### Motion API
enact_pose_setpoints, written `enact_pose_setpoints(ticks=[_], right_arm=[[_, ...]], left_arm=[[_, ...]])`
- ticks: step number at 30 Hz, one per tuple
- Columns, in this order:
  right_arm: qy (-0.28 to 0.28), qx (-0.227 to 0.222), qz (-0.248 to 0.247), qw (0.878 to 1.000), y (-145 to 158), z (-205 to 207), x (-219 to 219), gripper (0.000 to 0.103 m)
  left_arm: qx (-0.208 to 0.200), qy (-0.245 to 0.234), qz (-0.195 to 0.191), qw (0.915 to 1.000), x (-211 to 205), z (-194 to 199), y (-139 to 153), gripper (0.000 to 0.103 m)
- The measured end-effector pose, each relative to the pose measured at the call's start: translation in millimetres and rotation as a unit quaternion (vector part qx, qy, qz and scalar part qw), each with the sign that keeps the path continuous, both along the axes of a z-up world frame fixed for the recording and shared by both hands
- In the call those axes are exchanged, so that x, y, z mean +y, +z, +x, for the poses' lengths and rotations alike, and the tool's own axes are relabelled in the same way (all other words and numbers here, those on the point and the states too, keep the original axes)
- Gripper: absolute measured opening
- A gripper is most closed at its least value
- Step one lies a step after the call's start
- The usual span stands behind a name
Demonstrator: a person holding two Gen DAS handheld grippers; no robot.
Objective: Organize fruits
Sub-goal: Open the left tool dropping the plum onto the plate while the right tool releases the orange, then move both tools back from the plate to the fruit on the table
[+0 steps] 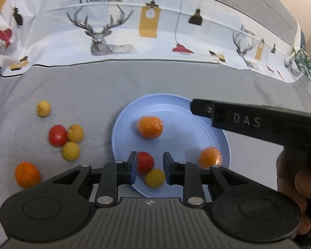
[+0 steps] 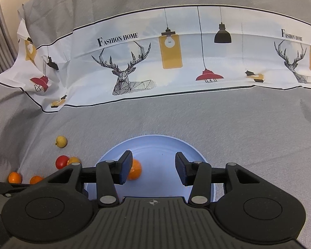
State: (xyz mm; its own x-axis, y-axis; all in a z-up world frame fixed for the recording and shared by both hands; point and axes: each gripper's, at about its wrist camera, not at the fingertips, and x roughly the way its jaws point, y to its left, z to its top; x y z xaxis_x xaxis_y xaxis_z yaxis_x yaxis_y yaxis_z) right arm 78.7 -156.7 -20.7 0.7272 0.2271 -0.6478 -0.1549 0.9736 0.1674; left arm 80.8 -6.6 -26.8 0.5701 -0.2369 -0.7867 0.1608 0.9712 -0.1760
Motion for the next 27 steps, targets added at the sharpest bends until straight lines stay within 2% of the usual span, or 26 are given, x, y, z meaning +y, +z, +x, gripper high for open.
enact_pose_setpoints(ticks=[5,7,9,13,15,18,20,23,25,27], right_arm=[[-0.001,-0.007,0.004,1.0,2.5,0.5,5.4,0.046],[0.0,-0.012,0.009,1.0,4.0,0.8,8.9,0.037],[0.003,-0.017,0.014,1.0,5.8,1.1,14.0,0.027],[0.013,-0.023,0.03,0.999,8.2,2.8,27.9,0.024],[0.02,-0.021,0.04,0.999,8.3,4.2,36.6,0.024],[0.035,-0.014,0.054,0.998,6.1,7.0,51.4,0.024],[0.044,-0.008,0.06,0.997,4.4,9.2,62.6,0.025],[0.055,0.001,0.072,0.996,1.5,13.0,76.4,0.025],[0.061,0.009,0.077,0.995,-1.4,15.6,84.7,0.025],[0.074,0.02,0.079,0.994,-6.0,18.6,95.7,0.025]], left_arm=[[-0.018,0.041,0.002,0.999,14.5,1.4,7.9,0.022],[-0.03,0.065,0.013,0.9974,21.4,1.4,12.2,0.022],[-0.04,0.093,0.032,0.9943,28.1,1.7,15.2,0.022],[-0.039,0.164,0.074,0.9829,46.7,4.3,17.0,0.022],[-0.035,0.205,0.106,0.9724,58.6,6.2,16.8,0.022],[-0.023,0.261,0.132,0.956,79.5,7.6,16.2,0.023],[-0.015,0.3,0.153,0.9414,93.9,6.6,15.9,0.025],[0.003,0.358,0.173,0.9176,115.3,5.2,14.2,0.036],[0.015,0.384,0.177,0.9062,127.2,2.5,12.2,0.036],[0.034,0.401,0.173,0.8989,137.2,2.9,8.5,0.045]])
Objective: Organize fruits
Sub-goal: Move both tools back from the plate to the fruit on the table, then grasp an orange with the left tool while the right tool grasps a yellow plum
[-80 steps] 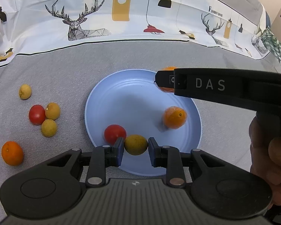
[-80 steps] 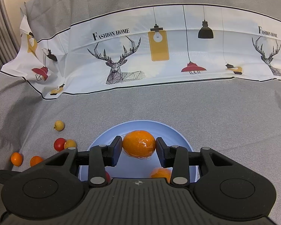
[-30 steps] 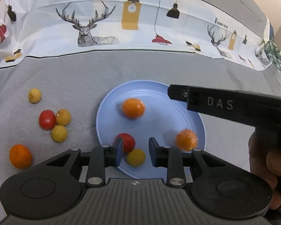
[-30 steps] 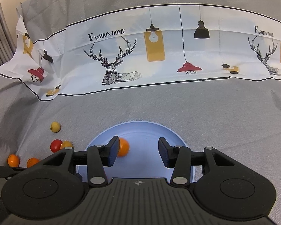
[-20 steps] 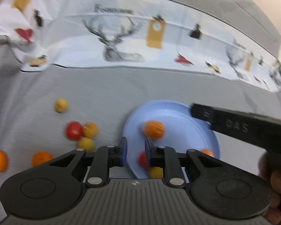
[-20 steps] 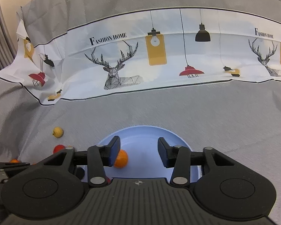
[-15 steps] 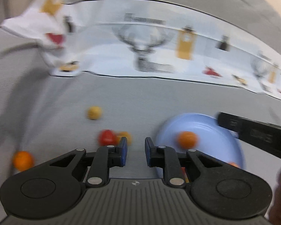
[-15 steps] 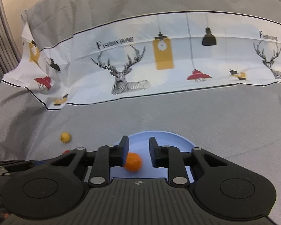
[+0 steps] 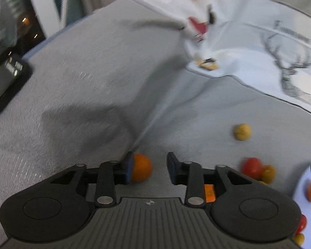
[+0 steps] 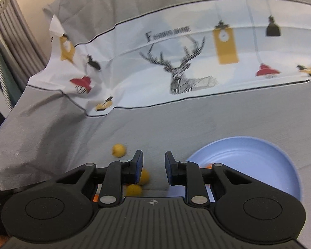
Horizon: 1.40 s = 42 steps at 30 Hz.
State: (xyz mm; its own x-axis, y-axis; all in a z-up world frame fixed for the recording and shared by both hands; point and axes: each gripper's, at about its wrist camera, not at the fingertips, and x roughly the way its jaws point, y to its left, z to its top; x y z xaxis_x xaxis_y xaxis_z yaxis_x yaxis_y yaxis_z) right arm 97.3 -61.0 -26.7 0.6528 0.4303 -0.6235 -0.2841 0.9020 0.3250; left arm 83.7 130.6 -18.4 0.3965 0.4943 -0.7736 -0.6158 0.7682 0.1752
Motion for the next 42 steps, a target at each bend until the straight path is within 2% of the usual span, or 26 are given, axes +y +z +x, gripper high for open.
enact_pose_setpoints(ticks=[2,8,15,16,17,20,22,26,32,36,42], right_arm=[[0.011,0.007,-0.002,1.0,-4.6,2.1,10.3,0.025],[0.033,0.029,-0.018,0.999,-18.3,11.0,35.1,0.031],[0.029,0.053,-0.054,0.997,-38.2,26.6,51.9,0.031],[0.028,0.055,-0.057,0.997,-40.3,28.2,52.8,0.031],[0.027,0.057,-0.063,0.996,-42.6,29.7,54.3,0.031],[0.031,0.052,-0.08,0.995,-44.4,30.4,57.8,0.03],[0.035,0.048,-0.092,0.994,-44.4,29.8,58.3,0.023],[0.033,0.045,-0.088,0.995,-40.6,27.4,54.5,0.023],[0.052,0.007,-0.075,0.996,-18.1,13.5,45.5,0.023],[0.059,-0.016,-0.071,0.996,-4.9,5.8,31.5,0.023],[0.045,-0.016,-0.061,0.997,0.9,-0.3,3.4,0.023]], left_arm=[[0.013,0.009,-0.016,0.9997,7.7,2.1,-5.0,0.05],[0.038,0.036,-0.037,0.998,22.8,4.1,-17.6,0.051],[0.041,0.047,-0.034,0.9975,26.2,0.0,-21.5,0.051],[0.044,0.047,-0.033,0.9974,27.1,2.4,-23.8,0.048],[0.047,0.049,-0.032,0.9972,28.0,1.3,-23.7,0.041],[0.044,0.051,-0.033,0.9972,32.2,6.7,-25.8,0.04],[0.041,0.05,-0.033,0.9974,31.1,4.0,-23.9,0.039],[0.025,0.038,-0.039,0.9982,25.1,-4.0,-13.6,0.039],[0.002,0.007,-0.067,0.9977,17.3,-12.2,-3.6,0.039],[-0.009,-0.016,-0.072,0.9972,10.2,-12.0,2.9,0.039],[-0.02,-0.047,-0.081,0.9954,-2.7,-13.4,11.1,0.039]])
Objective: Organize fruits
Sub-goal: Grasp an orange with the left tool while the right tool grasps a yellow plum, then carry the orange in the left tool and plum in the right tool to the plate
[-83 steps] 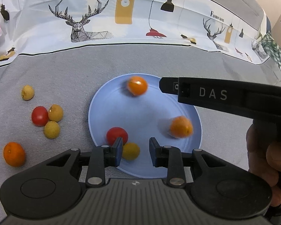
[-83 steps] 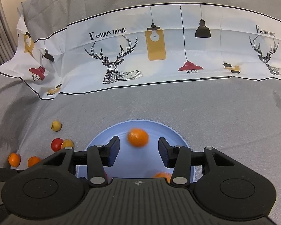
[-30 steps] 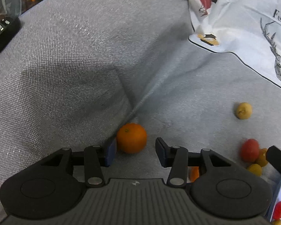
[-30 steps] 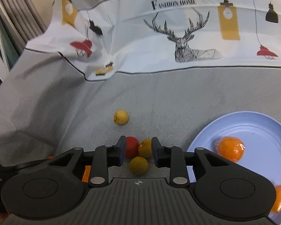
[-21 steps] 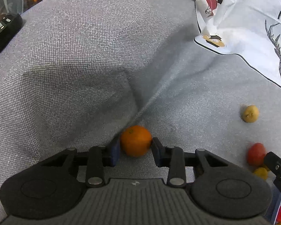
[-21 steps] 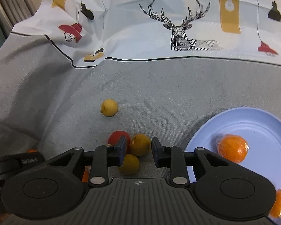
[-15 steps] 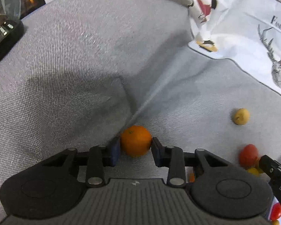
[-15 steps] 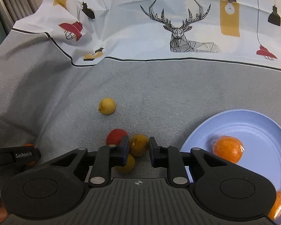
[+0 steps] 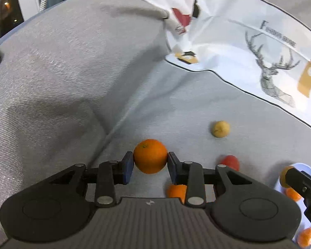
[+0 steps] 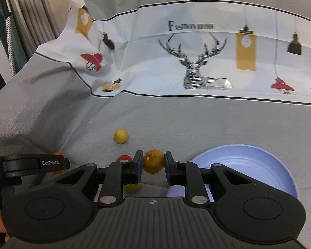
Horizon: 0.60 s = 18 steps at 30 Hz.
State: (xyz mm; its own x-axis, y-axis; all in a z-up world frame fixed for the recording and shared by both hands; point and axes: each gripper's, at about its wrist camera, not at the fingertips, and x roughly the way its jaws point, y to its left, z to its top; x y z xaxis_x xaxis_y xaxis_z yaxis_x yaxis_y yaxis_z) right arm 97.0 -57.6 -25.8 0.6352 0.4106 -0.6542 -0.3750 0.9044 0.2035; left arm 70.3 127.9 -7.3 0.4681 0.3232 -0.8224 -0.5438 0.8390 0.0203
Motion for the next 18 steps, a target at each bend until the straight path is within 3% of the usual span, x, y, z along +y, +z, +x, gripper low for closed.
enact_pose_setpoints(ticks=[8,11,13,18], right_arm=[[-0.025,-0.007,0.045,0.999,41.7,-22.0,-52.5,0.023],[-0.032,-0.031,0.03,0.999,54.1,-37.1,-68.6,0.023],[-0.049,-0.034,0.029,0.998,48.9,-44.5,-83.7,0.023],[-0.094,0.014,0.038,0.995,17.2,-36.9,-115.2,0.023]], left_arm=[[-0.025,-0.042,-0.008,0.9988,-8.0,5.2,7.0,0.039],[-0.029,-0.058,-0.02,0.9977,-11.4,11.5,5.5,0.039],[-0.031,-0.066,-0.019,0.9972,-14.5,13.3,4.5,0.039],[-0.034,-0.081,-0.013,0.9961,-21.1,15.8,5.7,0.039]])
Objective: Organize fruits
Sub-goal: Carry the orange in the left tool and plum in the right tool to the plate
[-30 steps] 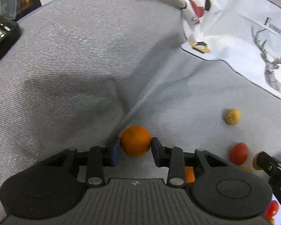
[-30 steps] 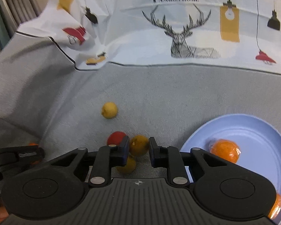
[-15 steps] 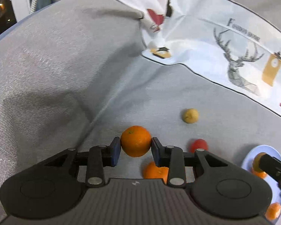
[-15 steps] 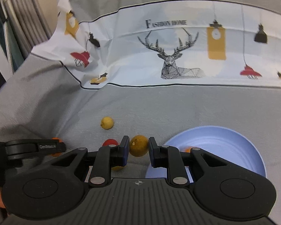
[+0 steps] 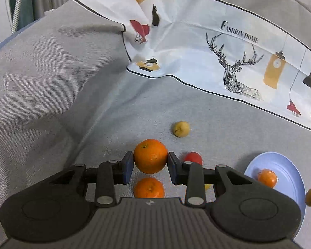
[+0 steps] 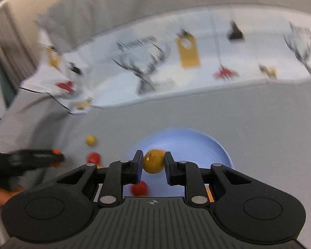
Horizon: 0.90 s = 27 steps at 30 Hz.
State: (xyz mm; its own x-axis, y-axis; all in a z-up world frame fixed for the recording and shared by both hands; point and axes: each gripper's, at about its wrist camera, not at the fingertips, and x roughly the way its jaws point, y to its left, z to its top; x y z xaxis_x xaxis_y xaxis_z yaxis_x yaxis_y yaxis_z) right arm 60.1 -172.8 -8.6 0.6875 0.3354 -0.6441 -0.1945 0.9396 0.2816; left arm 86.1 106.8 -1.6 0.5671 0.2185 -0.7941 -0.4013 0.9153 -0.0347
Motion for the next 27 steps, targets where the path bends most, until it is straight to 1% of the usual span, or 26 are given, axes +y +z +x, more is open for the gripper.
enact_pose_setpoints(ticks=[3,5,15,27], right_arm=[[-0.002,-0.014,-0.029,0.999,-1.8,1.6,-5.8,0.023],[-0.003,-0.012,-0.038,0.999,-4.8,2.9,-9.3,0.023],[0.002,-0.015,-0.037,0.999,-5.4,7.8,-13.4,0.023],[0.007,-0.019,-0.04,0.999,-4.9,8.8,-9.0,0.023]], left_arm=[[0.001,-0.003,0.0,1.0,-2.1,2.5,-0.4,0.039],[0.0,-0.003,0.001,1.0,-3.3,3.6,-0.2,0.039],[-0.001,-0.013,0.005,0.9999,-15.6,6.2,-0.9,0.039],[-0.005,-0.017,0.005,0.9998,-16.2,5.4,-1.0,0.039]])
